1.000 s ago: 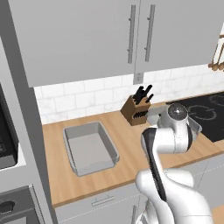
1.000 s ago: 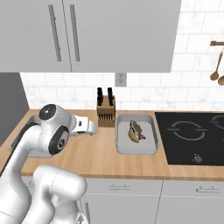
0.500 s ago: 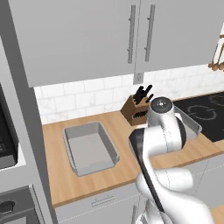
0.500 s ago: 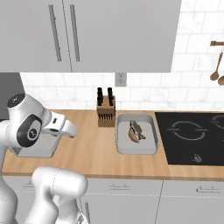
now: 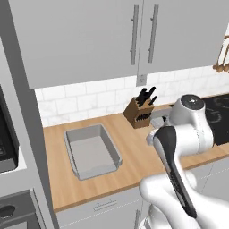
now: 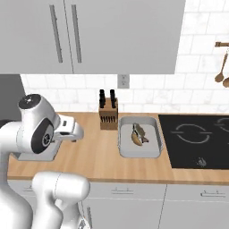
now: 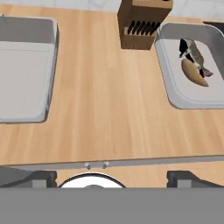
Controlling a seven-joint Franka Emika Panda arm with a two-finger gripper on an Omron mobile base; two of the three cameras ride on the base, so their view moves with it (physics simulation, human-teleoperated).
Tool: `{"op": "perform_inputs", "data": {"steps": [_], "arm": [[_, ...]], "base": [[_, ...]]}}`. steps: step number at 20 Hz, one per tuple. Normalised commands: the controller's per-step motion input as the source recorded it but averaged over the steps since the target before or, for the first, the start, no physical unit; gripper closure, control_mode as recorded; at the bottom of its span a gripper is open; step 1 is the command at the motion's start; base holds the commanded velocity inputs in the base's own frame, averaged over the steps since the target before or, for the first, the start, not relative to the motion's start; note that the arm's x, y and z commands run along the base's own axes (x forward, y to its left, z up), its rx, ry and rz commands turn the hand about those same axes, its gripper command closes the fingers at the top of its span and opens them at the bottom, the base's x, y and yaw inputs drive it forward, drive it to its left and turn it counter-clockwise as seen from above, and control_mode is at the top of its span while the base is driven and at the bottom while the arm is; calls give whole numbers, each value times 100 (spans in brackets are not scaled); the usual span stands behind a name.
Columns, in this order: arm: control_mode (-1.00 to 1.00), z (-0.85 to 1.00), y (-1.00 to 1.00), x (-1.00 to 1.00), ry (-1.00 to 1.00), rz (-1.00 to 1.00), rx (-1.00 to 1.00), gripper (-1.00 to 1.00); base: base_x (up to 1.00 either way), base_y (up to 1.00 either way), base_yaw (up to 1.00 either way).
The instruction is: Place one sweet potato and one fish in each tupperware on the nearby counter, to pack two identical lunches.
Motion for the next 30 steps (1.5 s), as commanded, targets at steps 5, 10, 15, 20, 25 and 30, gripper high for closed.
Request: {"op": "perform_inputs", "data": {"steps": [5,10,15,20,25,30], "arm": [[-100,-35,-19,-50,-26,13,4,-100],[100,-45,17,-39,-20,0,-2,-100],[100,0,0,0,0,0,0,-100],[100,0,0,0,0,0,0,-100],[100,0,0,0,0,0,0,-100],[100,0,0,0,0,0,0,-100]], "base": [[0,0,0],[-15,6,0],[-93,29,0],[-94,54,7],[-57,100,13],[-27,100,17]]}}
